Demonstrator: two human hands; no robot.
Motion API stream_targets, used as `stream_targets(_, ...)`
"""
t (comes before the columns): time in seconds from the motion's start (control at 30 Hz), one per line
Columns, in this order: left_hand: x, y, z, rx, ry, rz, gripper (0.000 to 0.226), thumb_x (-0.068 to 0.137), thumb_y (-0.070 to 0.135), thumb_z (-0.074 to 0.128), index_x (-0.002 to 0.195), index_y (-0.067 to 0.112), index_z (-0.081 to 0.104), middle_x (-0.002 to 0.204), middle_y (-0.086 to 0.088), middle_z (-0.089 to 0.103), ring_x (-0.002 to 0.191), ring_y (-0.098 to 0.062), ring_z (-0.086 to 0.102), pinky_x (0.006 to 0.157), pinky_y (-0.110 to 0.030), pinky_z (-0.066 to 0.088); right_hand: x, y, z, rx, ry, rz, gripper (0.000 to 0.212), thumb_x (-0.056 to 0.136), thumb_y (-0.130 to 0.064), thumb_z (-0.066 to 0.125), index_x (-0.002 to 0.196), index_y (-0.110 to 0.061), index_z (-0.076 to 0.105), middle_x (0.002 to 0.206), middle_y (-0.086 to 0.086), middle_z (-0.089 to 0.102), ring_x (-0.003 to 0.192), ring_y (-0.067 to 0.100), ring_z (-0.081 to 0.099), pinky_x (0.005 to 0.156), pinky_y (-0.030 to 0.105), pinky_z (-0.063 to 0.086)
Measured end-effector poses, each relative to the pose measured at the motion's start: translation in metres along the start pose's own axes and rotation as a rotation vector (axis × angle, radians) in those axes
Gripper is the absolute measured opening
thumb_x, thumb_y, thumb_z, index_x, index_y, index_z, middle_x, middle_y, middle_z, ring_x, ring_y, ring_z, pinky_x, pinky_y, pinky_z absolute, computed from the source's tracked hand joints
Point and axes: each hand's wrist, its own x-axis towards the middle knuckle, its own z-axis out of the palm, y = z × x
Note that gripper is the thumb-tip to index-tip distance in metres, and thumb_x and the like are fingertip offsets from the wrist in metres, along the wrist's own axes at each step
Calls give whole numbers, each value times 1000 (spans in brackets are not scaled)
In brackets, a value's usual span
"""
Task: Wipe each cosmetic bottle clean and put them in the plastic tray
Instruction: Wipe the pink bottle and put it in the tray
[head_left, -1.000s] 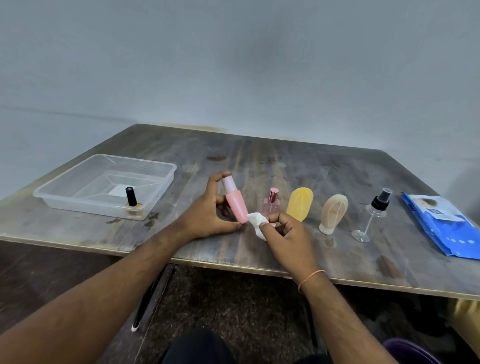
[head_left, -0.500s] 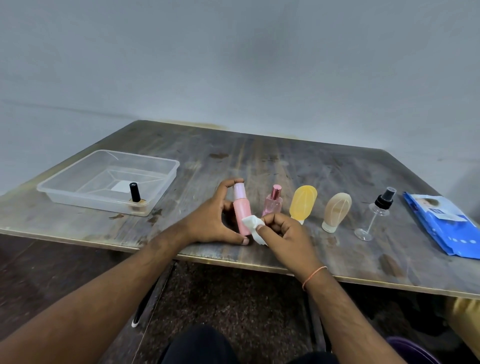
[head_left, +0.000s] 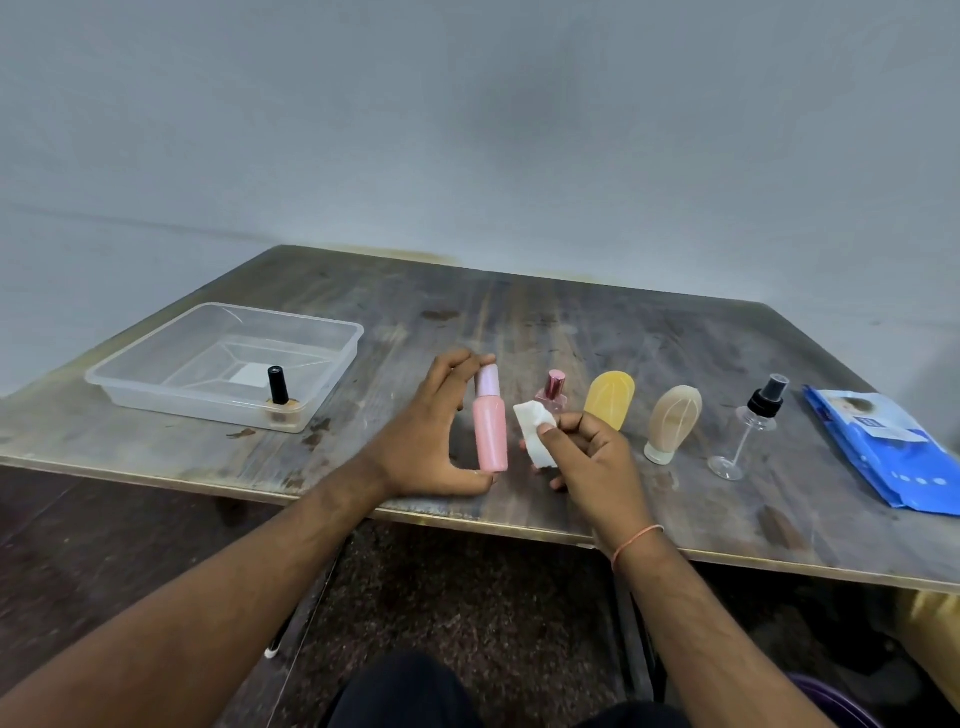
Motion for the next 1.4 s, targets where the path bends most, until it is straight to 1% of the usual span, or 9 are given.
stream_targets(0.13, 0, 3, -2, 18, -47, 4, 127, 62, 35, 96, 167, 29, 25, 163, 16, 27, 139, -3, 42, 110, -32, 49, 2, -1, 2, 35, 39, 17, 5, 104, -17, 69, 107, -14, 72, 91, 10, 82, 68, 19, 71, 53, 23, 53)
stream_targets(0.3, -1, -1, -2, 15, -101, -39, 126, 65, 29, 96, 165, 41, 20, 139, 49, 25, 119, 0, 44, 99, -28, 49, -1, -4, 19, 94, -5, 81, 9, 106, -18, 66, 110, -13, 72, 83, -2, 80, 72, 16, 72, 59, 33, 61)
stream_targets(0.47, 1, -5, 1, 4, -123, -74, 128, 63, 38, 94, 165, 50, 18, 138, 6, 45, 117, -18, 51, 98, -44, 56, -2, -5, 20, 189, 22, 104, 10, 107, -21, 65, 110, -16, 73, 82, -3, 79, 73, 18, 73, 59, 31, 61)
stream_targets(0.67, 0, -10, 3, 12, -109, -21, 123, 66, 29, 95, 162, 41, 19, 137, 33, 31, 116, -12, 50, 93, -23, 48, -1, -3, 18, 86, -6, 72, 7, 105, -21, 68, 106, -18, 73, 94, 1, 80, 84, 15, 73, 62, 34, 63)
stream_targets(0.77, 1, -11, 3, 34, -101, 13, 122, 65, 29, 98, 162, 35, 25, 139, 39, 29, 116, -7, 48, 96, -15, 44, 4, -5, 16, -181, 24, -84, 4, 100, -29, 73, 100, -26, 76, 92, -3, 78, 85, 9, 71, 71, 34, 61)
stream_targets(0.87, 1, -9, 3, 52, -100, 25, 122, 63, 33, 99, 163, 34, 28, 140, 41, 31, 117, -6, 48, 100, -22, 47, 11, -12, 12, -528, 76, -377, 3, 96, -28, 78, 95, -25, 76, 93, -13, 71, 86, 8, 65, 74, 15, 49)
stream_targets(1.0, 0, -9, 2, 73, -95, 34, 121, 64, 35, 99, 163, 31, 30, 140, 44, 31, 116, -5, 48, 101, -27, 48, 17, -14, 9, -831, -34, -597, 10, 96, -22, 75, 105, -21, 76, 99, -7, 71, 88, 14, 63, 75, 28, 46)
stream_targets(1.13, 0, -9, 2, 89, -86, 36, 120, 64, 35, 98, 164, 30, 31, 139, 44, 31, 115, -4, 48, 100, -27, 49, 11, -10, 3, -993, -146, -770, 20, 97, -26, 71, 115, -20, 77, 104, -4, 69, 93, 22, 65, 76, 40, 55)
stream_targets(1.4, 1, -9, 2, 69, -93, 16, 124, 64, 39, 101, 165, 30, 30, 136, 51, 30, 117, 0, 47, 100, -26, 50, 5, -5, -4, -1168, -260, -1006, 19, 100, -31, 65, 109, -22, 79, 95, -2, 68, 83, 25, 61, 66, 42, 55)
